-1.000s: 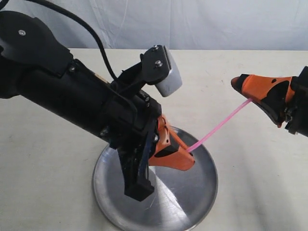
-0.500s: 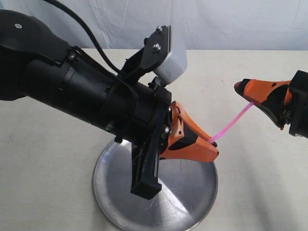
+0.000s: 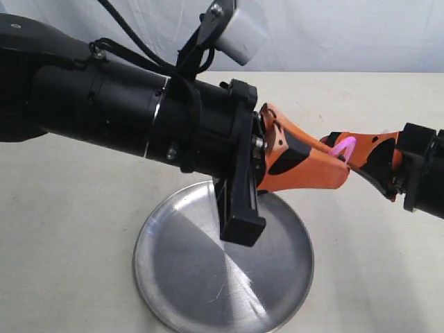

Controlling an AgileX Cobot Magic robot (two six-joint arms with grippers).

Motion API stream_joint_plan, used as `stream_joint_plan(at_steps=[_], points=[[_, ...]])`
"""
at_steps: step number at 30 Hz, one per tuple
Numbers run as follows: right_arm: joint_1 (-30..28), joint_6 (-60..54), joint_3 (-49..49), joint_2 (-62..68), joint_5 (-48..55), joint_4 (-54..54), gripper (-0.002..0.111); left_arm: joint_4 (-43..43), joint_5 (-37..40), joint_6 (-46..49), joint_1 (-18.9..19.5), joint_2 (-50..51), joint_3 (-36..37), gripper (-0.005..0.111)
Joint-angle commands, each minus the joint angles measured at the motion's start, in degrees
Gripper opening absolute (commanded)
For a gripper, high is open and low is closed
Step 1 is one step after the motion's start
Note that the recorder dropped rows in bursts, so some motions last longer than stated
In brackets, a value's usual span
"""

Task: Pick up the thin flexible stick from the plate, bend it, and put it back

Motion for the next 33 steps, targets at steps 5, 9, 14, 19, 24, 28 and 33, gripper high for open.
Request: stream_joint_plan(at_steps=[5,9,14,19,24,28,33], points=[[2.96,-1.32,0.23,-0.03,-3.34,-1.73,0.0,-4.85,-8.25,0.51,-0.07,-0.06,-0.47,0.0],[2.96,-1.43,0.23,-0.03,-3.78,-1.73,0.0,-4.97,-10.09,0.31,-0.07,-0.06,-0.47,0.0],[2.96,-1.51,0.23,-0.03,-4.76,-1.73,0.0,-4.97,-10.42,0.3,-0.07,-0.06,-0.47,0.0],[2.96,-1.67,0.23,-0.03,-5.7,-1.03,0.0,-4.97,-11.78,0.22,-0.07,-0.06,-0.47,0.0],[3.03,-1.67,0.23,-0.03,-6.68,-1.03,0.0,-4.97,-11.91,0.22,-0.07,-0.06,-0.47,0.0],[3.53,-1.71,0.23,-0.03,-7.38,-1.03,0.0,-4.97,-13.34,-1.61,-0.07,-0.06,-0.47,0.0],[4.08,-2.83,0.23,-0.03,-6.62,-0.91,0.0,-2.93,-12.6,-3.42,-0.07,-0.06,-0.47,0.0]])
